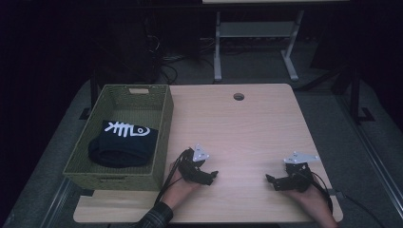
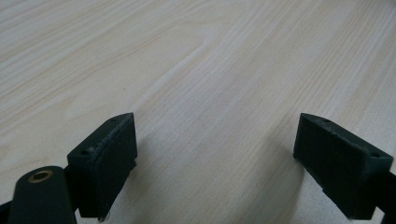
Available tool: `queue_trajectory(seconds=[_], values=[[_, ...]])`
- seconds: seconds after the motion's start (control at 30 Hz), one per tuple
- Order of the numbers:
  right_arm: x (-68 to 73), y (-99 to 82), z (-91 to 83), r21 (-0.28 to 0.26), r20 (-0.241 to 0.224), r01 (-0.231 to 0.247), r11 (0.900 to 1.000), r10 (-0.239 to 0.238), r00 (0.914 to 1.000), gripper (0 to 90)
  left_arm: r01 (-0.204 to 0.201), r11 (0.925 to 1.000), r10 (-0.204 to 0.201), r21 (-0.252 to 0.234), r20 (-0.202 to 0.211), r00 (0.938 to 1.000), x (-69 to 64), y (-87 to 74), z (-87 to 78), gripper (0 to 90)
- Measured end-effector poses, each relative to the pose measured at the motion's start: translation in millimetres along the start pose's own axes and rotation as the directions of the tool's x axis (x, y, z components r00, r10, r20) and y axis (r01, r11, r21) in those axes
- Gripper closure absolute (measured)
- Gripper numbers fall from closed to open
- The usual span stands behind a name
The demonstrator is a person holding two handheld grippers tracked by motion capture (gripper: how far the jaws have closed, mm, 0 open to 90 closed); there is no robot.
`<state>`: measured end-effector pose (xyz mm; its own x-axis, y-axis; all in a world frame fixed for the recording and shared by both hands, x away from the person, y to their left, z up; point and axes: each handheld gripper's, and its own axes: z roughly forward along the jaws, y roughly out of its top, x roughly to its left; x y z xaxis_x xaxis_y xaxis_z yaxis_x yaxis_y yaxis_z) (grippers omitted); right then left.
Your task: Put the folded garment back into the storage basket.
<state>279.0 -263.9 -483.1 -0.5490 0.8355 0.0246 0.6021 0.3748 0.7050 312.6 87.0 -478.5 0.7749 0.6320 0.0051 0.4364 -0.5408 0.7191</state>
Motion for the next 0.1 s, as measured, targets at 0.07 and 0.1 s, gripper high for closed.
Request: queue_trajectory(seconds=[0.07,0.1], values=[[0.1,0.0,0.0,0.001,0.0,-0.001,1.0,0.001,1.0,3.2,0.0,1.0,0.0,0.0,0.0,1.0,0.0,0.0,0.0,12.9],[0.1,0.0,0.0,0.0,0.0,-0.001,1.0,0.001,1.0,3.2,0.0,1.0,0.0,0.0,0.0,1.0,0.0,0.0,0.0,12.9]])
